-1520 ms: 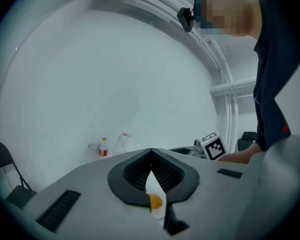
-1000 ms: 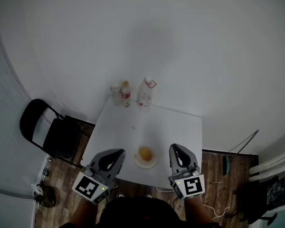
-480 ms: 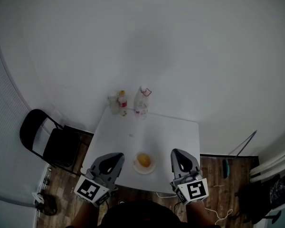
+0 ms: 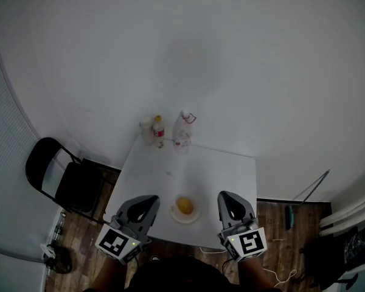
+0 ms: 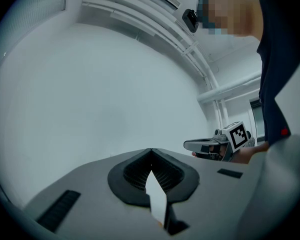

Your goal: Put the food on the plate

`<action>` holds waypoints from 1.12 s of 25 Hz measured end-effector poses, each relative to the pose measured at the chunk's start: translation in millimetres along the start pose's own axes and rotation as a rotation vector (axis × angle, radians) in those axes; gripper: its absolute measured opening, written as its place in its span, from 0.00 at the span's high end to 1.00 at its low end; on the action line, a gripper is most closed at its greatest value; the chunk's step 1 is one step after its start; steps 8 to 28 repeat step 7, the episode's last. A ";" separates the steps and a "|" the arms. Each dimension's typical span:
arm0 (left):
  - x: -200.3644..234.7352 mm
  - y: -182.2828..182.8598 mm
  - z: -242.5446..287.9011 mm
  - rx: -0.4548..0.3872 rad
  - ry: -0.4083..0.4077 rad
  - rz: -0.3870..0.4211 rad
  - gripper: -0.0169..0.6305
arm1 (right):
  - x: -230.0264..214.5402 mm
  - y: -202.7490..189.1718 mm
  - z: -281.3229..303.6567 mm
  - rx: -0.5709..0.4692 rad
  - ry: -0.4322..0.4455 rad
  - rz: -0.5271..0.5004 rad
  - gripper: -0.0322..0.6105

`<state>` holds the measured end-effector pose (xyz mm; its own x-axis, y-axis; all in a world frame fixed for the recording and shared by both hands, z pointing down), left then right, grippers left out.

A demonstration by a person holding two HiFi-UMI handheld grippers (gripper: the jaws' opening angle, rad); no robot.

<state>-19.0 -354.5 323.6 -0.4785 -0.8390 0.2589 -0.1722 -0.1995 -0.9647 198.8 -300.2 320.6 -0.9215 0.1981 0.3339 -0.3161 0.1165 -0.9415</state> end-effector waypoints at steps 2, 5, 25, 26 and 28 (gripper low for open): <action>0.0 -2.2 -0.3 0.003 0.002 0.009 0.94 | -1.4 0.7 -0.6 -0.001 0.004 0.003 0.92; -0.6 -4.9 0.4 0.007 0.005 0.017 0.94 | -4.3 -4.9 -2.3 0.027 0.001 -0.002 0.92; -1.9 -4.9 2.4 0.008 0.006 0.011 0.94 | -5.7 -8.3 -2.4 0.038 0.002 -0.003 0.92; -1.9 -4.9 2.4 0.008 0.006 0.011 0.94 | -5.7 -8.3 -2.4 0.038 0.002 -0.003 0.92; -1.9 -4.9 2.4 0.008 0.006 0.011 0.94 | -5.7 -8.3 -2.4 0.038 0.002 -0.003 0.92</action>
Point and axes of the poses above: the fingertips, and each gripper's own axes: z forward along the fingers, x to its left, y out of its top, the point moved 5 cm from there along -z, backward along the fingers, and after that the axes turned 12 degrees about -z, right-handed, at the moved point
